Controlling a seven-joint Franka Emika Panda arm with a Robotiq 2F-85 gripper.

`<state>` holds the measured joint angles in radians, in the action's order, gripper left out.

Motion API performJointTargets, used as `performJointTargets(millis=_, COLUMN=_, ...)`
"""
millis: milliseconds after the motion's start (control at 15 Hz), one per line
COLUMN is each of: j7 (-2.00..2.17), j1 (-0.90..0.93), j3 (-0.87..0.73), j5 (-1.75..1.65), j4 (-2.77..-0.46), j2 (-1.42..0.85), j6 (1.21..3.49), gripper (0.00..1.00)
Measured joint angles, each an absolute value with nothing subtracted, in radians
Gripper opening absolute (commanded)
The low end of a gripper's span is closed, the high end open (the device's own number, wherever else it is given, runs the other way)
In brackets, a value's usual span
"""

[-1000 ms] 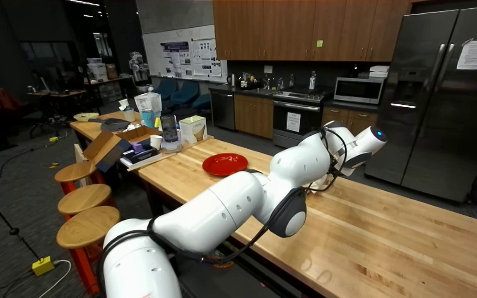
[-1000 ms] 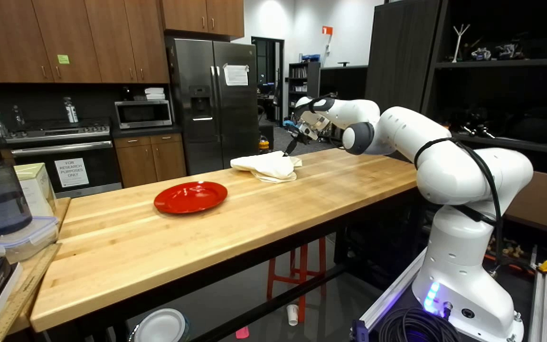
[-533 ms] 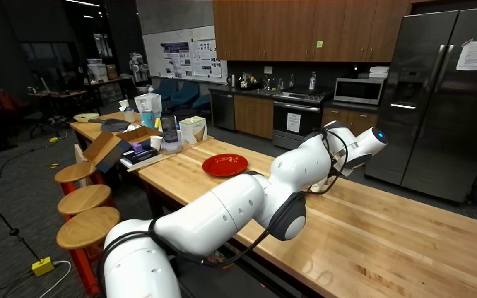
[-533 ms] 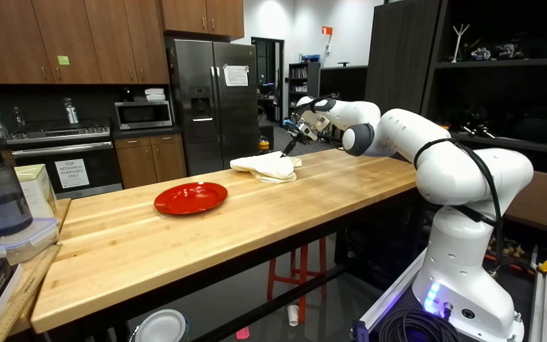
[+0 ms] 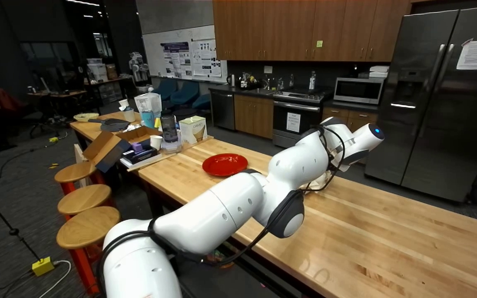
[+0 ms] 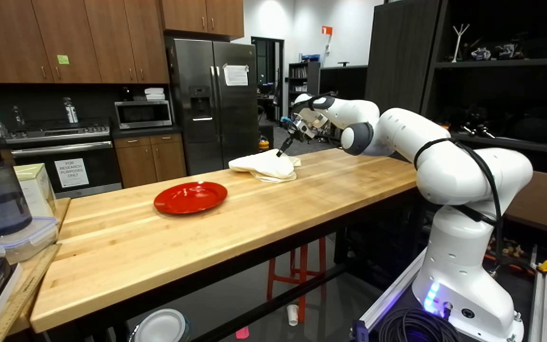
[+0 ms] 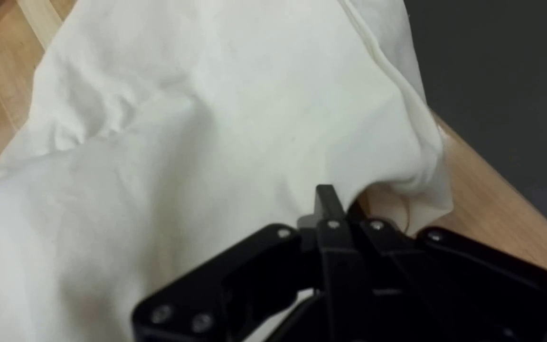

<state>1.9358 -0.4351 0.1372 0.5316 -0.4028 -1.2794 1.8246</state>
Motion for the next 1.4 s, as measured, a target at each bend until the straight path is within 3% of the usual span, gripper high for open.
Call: performJointTargets(millis=1400, j7=1.72, j1=-0.068, j3=-0.041, j5=0.094, j4=-0.392, j2=-1.265, j6=1.782, gripper=0.01)
